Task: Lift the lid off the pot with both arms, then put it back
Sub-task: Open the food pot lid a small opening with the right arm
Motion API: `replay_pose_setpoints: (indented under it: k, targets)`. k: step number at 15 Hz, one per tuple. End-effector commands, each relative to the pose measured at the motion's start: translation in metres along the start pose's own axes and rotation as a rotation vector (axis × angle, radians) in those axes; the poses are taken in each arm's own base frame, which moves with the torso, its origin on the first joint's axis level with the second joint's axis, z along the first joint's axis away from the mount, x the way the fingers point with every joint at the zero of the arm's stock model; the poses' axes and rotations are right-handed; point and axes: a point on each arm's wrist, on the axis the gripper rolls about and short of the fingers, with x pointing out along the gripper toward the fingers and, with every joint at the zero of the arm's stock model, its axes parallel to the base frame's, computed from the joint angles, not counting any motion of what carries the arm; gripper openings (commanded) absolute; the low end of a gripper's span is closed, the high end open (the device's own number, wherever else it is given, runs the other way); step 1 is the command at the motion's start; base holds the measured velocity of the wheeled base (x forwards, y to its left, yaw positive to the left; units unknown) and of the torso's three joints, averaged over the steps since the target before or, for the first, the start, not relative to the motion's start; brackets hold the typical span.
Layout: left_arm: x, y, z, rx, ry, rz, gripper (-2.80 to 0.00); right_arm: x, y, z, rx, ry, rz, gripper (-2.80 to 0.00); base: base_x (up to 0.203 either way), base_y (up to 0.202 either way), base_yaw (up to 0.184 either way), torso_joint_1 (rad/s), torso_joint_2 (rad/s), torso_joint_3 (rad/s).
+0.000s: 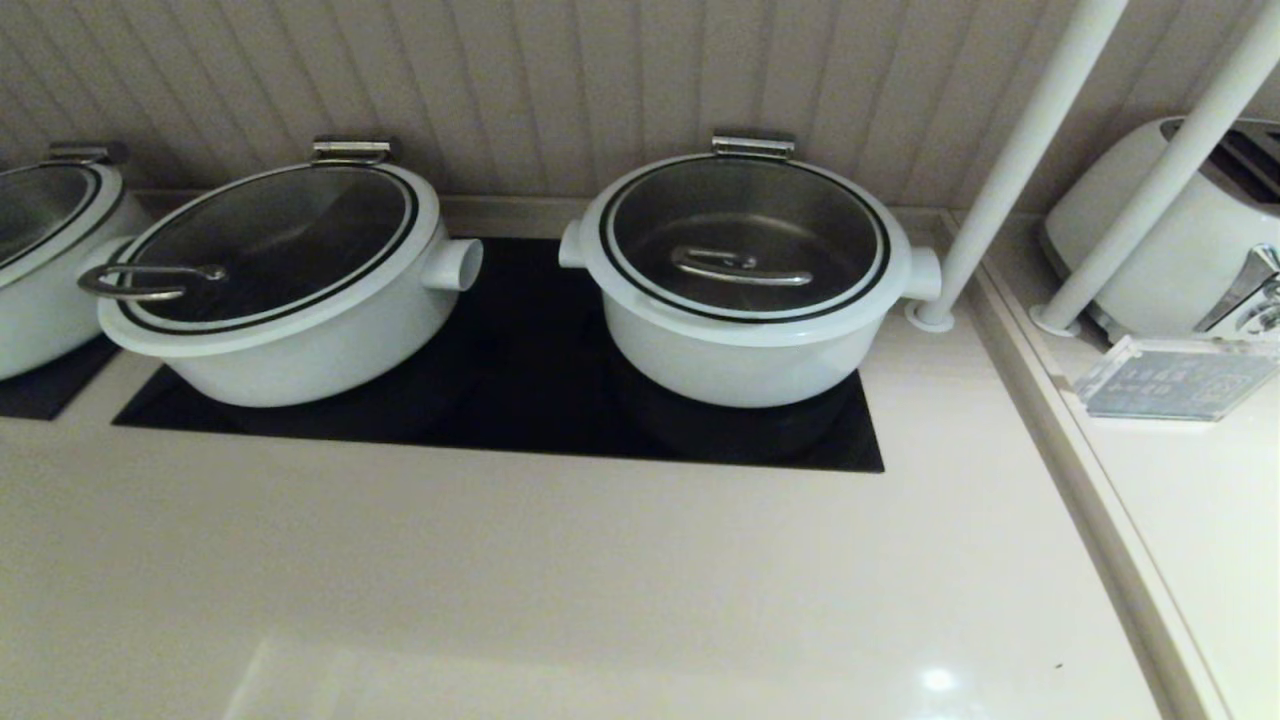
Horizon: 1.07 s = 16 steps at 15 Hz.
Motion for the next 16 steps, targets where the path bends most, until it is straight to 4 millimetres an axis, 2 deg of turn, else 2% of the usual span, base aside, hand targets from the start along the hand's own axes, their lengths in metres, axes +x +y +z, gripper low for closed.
replay_pose_setpoints:
  k: [1,6,8,10,12,16]
  targets:
    - [0.000,0.000,0.000,0.000,-0.001,0.000,-2.80,0.000,0.000,0.000,-0.002,-0.001,0.001,-2.80,0.000,0.000,0.000,0.000,0.00,0.000]
    - [0.000,0.000,0.000,0.000,-0.001,0.000,-2.80,0.000,0.000,0.001,-0.062,-0.008,0.012,-2.80,0.000,0.000,0.000,0.000,0.00,0.000]
    - [0.000,0.000,0.000,0.000,-0.001,0.000,-2.80,-0.004,0.002,0.014,-0.087,-0.054,0.063,-2.80,0.000,0.000,0.000,0.000,0.00,0.000]
    - [0.000,0.000,0.000,0.000,-0.001,0.000,-2.80,-0.007,0.004,0.039,-0.090,-0.063,0.143,-2.80,0.000,0.000,0.000,0.000,0.00,0.000]
    - [0.000,0.000,0.000,0.000,-0.001,0.000,-2.80,0.002,0.006,0.069,-0.090,-0.023,0.196,-2.80,0.000,0.000,0.000,0.000,0.00,0.000]
    - [0.000,0.000,0.000,0.000,-0.001,0.000,-2.80,0.044,0.012,0.135,-0.092,0.018,0.358,-2.80,0.000,0.000,0.000,0.000,0.00,0.000]
